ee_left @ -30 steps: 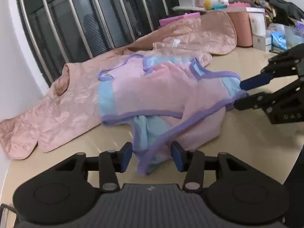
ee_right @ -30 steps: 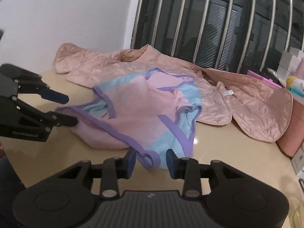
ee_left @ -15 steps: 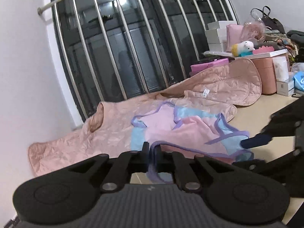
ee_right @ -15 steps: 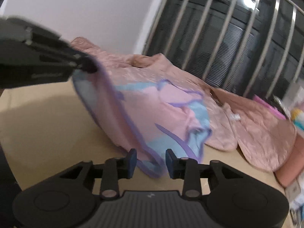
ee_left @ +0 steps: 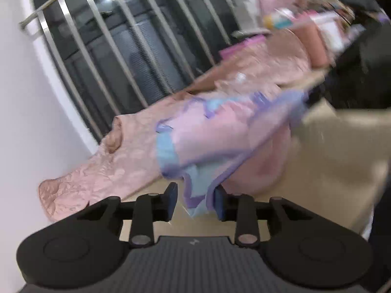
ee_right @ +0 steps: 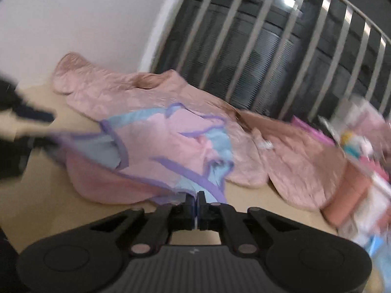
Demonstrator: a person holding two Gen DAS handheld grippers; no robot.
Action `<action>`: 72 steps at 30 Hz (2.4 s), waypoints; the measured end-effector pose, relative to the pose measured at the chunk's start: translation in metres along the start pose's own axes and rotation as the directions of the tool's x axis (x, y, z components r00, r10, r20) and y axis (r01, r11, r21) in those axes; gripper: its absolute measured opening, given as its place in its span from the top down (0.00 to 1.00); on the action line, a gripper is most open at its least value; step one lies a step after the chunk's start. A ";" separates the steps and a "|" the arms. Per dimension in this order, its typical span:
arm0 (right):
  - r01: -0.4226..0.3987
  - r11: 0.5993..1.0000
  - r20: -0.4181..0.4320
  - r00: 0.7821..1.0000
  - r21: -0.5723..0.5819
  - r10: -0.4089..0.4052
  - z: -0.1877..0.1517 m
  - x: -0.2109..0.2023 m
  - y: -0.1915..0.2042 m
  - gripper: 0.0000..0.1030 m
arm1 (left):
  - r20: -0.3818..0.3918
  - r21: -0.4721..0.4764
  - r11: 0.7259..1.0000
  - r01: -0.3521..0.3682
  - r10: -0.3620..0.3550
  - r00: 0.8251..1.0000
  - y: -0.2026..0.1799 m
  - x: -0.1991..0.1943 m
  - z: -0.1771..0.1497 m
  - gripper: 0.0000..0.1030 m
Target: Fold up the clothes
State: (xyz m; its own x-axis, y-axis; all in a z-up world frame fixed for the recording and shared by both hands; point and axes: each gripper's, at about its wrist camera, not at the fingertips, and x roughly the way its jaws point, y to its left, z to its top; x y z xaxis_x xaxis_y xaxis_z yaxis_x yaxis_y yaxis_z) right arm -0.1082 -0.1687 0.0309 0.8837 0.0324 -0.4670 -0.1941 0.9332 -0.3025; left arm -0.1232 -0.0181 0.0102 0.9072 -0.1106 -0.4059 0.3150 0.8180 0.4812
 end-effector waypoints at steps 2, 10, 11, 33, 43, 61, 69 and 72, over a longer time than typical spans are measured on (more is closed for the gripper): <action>0.001 0.999 -0.008 1.000 0.038 -0.001 -0.004 -0.004 -0.009 0.99 | -0.007 0.048 0.999 0.021 -0.020 1.000 -0.008 -0.001 -0.005 0.69; 0.001 0.998 0.012 1.000 0.065 -0.002 -0.008 -0.009 -0.007 0.99 | -0.062 0.186 0.982 -0.043 0.055 0.997 -0.031 0.017 -0.003 0.61; 0.008 0.997 0.020 1.000 0.071 -0.010 -0.008 -0.010 -0.007 0.99 | -0.070 0.192 0.978 -0.078 0.093 0.993 -0.031 0.020 -0.003 0.61; 0.052 0.866 0.081 0.997 -0.497 -0.013 -0.037 -0.008 0.068 0.71 | -0.056 0.000 0.992 -0.123 0.123 0.991 -0.006 -0.008 0.023 0.97; -0.045 0.873 0.047 0.996 -0.486 0.077 -0.027 -0.004 0.066 0.91 | -0.069 -0.035 0.987 -0.158 0.155 0.985 0.009 -0.003 0.020 0.97; 0.089 0.964 0.120 0.991 -0.251 -0.061 -0.018 -0.026 0.035 0.97 | -0.143 -0.029 0.980 -0.199 0.193 0.971 -0.007 0.020 -0.010 0.69; 0.095 0.952 0.061 0.995 -0.290 -0.081 -0.034 -0.014 0.044 0.97 | -0.148 -0.041 0.989 -0.141 0.134 0.980 -0.007 0.021 -0.003 0.98; 0.089 0.948 0.062 0.995 -0.305 -0.073 -0.024 -0.016 0.038 0.97 | -0.071 -0.049 0.992 -0.120 0.117 0.991 0.012 0.009 0.019 0.98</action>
State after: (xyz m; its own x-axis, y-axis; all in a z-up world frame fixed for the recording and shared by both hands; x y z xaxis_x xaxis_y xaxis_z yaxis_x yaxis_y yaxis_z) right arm -0.1399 -0.1422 0.0074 0.9203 -0.0136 -0.3910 -0.2356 0.7785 -0.5817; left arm -0.1055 -0.0200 0.0273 0.9158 0.0258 -0.4008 0.1896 0.8519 0.4882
